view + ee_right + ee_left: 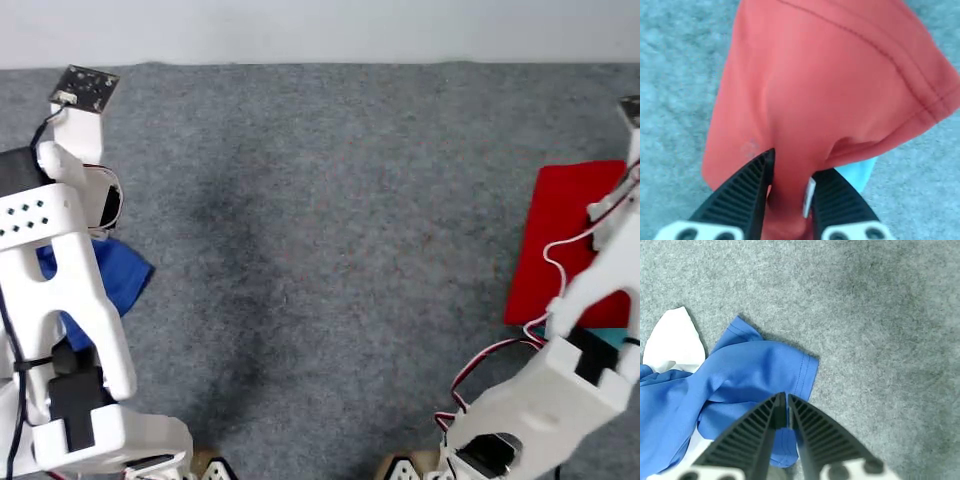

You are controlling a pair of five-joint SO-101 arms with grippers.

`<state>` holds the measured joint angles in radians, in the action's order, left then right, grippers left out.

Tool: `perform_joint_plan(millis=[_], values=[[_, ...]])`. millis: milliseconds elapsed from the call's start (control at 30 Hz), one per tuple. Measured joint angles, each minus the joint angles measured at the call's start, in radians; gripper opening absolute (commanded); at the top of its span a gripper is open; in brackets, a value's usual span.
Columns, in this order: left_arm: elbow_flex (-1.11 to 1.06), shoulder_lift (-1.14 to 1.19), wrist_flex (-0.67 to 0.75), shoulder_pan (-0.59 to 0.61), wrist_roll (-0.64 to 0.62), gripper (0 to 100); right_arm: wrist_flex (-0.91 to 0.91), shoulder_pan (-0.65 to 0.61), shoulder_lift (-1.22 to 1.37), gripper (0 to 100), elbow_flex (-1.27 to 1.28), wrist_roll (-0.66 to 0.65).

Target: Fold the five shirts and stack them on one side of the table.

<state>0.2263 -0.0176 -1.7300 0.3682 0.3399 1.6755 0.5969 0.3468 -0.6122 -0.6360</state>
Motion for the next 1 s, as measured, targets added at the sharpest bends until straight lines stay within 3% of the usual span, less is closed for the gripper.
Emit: perform_joint_plan(millis=[267, 500, 900, 1000], values=[[0.000, 0.000, 0.000, 0.000, 0.000, 1, -0.086, 0.072, 0.046, 1.6, 0.000, -0.003], [0.000, 0.000, 0.000, 0.000, 0.000, 1, -0.109, 0.104, 0.153, 24.0, 0.000, -0.063], [0.000, 0.000, 0.000, 0.000, 0.000, 1, -0.035, 0.109, 0.084, 24.0, -0.107, 0.015], [0.000, 0.000, 0.000, 0.000, 0.000, 1, 0.006, 0.080, 0.084, 19.5, -0.112, 0.044]])
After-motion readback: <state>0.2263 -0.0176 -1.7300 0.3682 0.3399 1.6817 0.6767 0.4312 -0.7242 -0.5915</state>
